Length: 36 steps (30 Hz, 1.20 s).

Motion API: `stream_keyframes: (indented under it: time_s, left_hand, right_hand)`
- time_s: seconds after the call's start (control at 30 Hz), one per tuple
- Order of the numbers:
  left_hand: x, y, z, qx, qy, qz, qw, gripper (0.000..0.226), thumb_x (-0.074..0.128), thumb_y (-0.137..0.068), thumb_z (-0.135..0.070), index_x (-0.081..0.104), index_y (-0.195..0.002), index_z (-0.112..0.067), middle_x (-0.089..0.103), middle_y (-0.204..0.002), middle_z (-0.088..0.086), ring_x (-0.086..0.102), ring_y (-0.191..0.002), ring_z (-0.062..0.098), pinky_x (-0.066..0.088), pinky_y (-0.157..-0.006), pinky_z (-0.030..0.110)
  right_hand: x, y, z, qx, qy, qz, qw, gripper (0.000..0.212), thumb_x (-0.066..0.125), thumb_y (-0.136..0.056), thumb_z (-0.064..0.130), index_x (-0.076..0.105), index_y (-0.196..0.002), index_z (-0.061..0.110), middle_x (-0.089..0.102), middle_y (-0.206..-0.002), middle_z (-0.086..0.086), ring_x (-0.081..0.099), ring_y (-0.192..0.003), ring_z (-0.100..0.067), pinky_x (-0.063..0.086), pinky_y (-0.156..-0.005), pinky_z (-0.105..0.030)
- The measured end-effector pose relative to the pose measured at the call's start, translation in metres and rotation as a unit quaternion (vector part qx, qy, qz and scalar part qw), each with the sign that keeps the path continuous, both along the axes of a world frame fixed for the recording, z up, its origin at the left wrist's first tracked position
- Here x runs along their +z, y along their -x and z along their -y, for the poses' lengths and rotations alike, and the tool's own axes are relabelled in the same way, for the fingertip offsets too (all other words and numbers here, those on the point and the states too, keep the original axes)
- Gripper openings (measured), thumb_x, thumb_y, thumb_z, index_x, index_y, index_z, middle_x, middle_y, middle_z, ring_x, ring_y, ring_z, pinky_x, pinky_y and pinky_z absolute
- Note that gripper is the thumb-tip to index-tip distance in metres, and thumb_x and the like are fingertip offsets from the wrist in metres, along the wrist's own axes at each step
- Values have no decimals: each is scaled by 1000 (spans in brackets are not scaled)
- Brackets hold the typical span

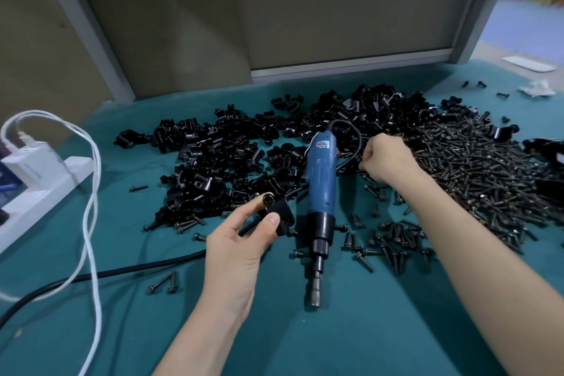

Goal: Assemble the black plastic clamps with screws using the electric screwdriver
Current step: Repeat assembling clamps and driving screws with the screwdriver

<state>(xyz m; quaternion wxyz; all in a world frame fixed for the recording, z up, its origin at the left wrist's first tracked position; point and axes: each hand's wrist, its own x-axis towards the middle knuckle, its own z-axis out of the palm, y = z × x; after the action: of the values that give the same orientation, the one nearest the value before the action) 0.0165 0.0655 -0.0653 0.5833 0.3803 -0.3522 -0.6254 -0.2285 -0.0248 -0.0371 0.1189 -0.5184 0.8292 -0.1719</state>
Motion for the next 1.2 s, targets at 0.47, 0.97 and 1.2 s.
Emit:
stream_keyframes:
  time_s: [0.47,0.97,1.2]
  left_hand:
    - [2,-3,0,1,9,89,996,28,77,-57,-30,77,-85,-32,77,-84,2,71,-75,9,56,-80,20]
    - [2,-6,2,12,33,100,994,18,76,-76,-18,77,-85,-33,77,-82,0,72,-75,9,55,-72,17]
    - [2,-7,4,18,33,129,991,24,74,-81,-20,76,-85,-43,75,-80,-14,69,-73,0,55,-86,29]
  right_hand:
    - [71,-89,-58,348,159,268,884,11,72,-84,7,65,-88,15,75,-82,-5,71,-78,-19,58,-69,-29]
    - [48,-105,-54,366,173,292,866,18,75,-81,10,61,-81,21,75,-82,-2,71,-82,-13,56,-83,-42]
    - [46,-113,-62,437,191,161,864,9,69,-86,6,62,-86,11,70,-83,2,64,-79,-11,52,-77,-35]
